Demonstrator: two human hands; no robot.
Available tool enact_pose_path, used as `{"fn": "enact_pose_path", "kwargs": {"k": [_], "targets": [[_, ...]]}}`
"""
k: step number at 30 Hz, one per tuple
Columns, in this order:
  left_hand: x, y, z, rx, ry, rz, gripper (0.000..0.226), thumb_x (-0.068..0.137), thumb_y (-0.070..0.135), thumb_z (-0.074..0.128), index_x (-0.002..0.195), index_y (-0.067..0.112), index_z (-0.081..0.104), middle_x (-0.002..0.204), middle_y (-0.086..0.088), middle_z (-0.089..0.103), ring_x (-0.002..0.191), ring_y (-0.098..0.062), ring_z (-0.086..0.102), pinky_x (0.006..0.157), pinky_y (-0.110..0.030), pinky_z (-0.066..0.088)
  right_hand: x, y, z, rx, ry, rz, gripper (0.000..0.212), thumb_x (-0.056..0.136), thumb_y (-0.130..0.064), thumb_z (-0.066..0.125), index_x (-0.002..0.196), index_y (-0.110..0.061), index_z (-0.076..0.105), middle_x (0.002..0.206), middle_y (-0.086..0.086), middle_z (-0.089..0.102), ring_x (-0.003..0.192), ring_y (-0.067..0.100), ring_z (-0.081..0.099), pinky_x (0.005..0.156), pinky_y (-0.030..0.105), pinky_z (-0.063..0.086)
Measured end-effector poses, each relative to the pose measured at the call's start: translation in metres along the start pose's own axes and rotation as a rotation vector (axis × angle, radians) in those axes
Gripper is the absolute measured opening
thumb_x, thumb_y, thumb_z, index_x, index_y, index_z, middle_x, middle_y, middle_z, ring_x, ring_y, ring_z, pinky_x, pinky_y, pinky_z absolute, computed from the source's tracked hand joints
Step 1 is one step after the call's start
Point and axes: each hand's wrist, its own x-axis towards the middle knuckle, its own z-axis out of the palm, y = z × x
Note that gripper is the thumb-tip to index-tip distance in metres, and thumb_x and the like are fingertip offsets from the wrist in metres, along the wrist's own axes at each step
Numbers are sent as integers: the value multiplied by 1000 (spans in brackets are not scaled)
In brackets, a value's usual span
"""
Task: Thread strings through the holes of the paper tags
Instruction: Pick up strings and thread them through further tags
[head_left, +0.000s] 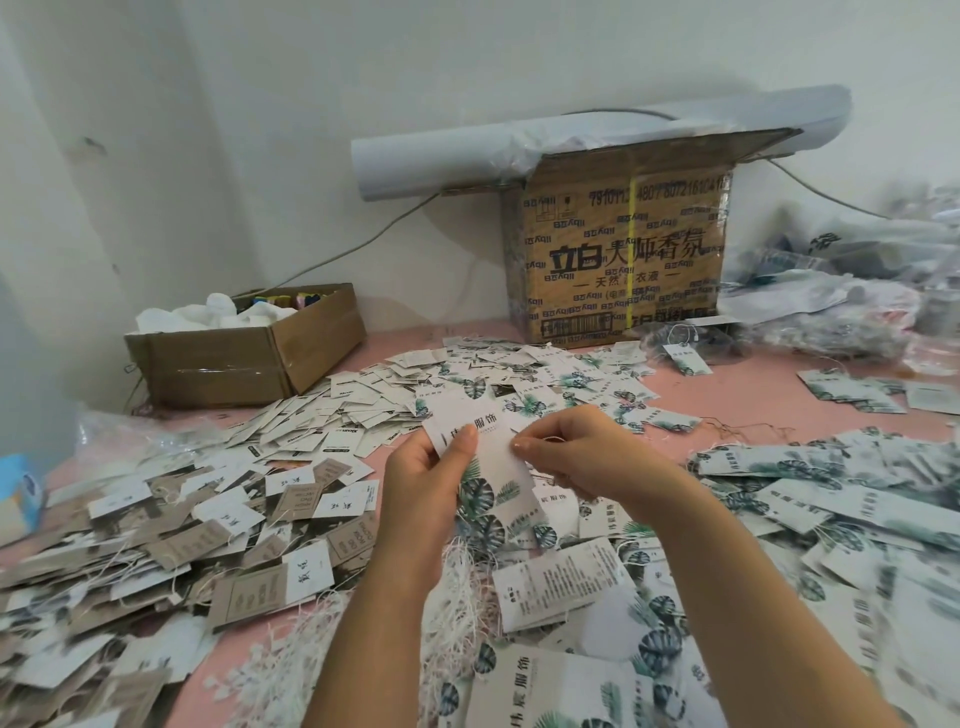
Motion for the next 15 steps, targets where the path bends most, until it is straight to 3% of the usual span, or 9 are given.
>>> {"fn": "enact_pose_path", "kwargs": {"k": [2, 6, 8, 12, 15], "targets": [[-1, 0, 0, 36, -25, -8, 12, 89, 23, 61, 84, 11, 62, 74, -3, 72, 70, -16, 67, 70, -38, 55, 0, 0, -1, 13, 35, 0, 14, 92, -19, 57, 82, -23, 66, 44, -16, 45, 46, 7, 33, 41, 20, 27], [-1, 1, 1, 96, -39, -32, 9, 92, 21, 58, 91, 13, 62, 95, -16, 70, 85, -25, 63, 89, -53, 49, 1, -1, -3, 62, 96, 4, 25, 97, -7, 43, 103, -16, 65, 63, -4, 52, 50, 10, 35, 43, 19, 29], [-1, 1, 1, 97, -41, -33, 6, 92, 19, 58, 92, 16, 63, 92, -9, 72, 88, -24, 65, 90, -52, 50, 2, -1, -3, 29, 125, -34, 29, 96, -2, 41, 110, -13, 64, 63, -4, 57, 48, 11, 34, 44, 21, 30], [-2, 3, 1, 94, -63, -7, 9, 92, 15, 58, 95, 21, 64, 88, 5, 73, 88, -17, 68, 87, -43, 52, 1, -3, -4, 5, 196, -152, 27, 93, -1, 49, 101, -20, 66, 57, -10, 63, 58, 23, 38, 48, 28, 33], [-4, 6, 2, 99, -59, 29, 11, 90, 13, 60, 95, 22, 64, 88, 7, 73, 84, -12, 68, 80, -36, 53, 0, -6, -5, 28, 252, -207, 21, 87, 1, 58, 90, -18, 68, 60, -9, 67, 62, 34, 52, 58, 39, 49]]}}
